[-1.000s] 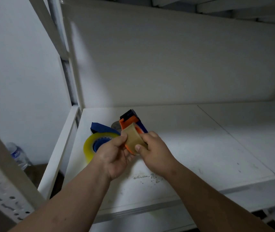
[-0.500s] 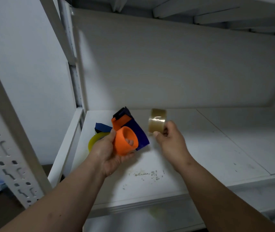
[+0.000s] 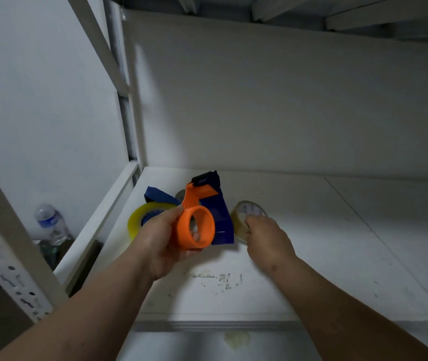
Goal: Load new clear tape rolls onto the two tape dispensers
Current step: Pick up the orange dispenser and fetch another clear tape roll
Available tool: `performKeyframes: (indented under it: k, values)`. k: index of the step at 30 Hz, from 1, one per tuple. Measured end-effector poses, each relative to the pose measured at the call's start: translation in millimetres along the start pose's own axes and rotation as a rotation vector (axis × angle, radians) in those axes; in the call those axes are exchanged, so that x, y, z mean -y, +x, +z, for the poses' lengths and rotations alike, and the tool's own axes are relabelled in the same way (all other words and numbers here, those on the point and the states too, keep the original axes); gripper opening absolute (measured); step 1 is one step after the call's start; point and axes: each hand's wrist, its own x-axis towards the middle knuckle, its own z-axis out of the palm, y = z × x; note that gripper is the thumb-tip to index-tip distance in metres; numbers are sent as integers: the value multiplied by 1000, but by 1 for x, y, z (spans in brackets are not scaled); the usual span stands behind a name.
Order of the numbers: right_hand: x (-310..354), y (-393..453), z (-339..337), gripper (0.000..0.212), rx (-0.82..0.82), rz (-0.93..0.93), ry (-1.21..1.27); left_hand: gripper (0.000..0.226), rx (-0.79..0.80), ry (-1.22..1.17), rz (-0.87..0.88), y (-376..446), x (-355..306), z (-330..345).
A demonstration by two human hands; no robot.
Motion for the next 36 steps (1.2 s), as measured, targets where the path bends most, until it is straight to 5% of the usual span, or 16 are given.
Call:
performKeyframes:
  k: [8,16,22,27,36]
  values:
    - [-15,13,21,58,79,-90,-121,33,-47,-15,5,4,12,5]
    - [-7,10,-17,31,-204,78,290,37,10,-6,3,8,13,24]
    - [1,1,-36,32,-175,189,719,27,153,34,5,4,1,49]
    - [-15,-22,-42,12,-222,208,721,28,285,128,-21,3,16,72]
    - [-124,-83,-65,17,-280,365,738,35,475,247,-107,0,79,173]
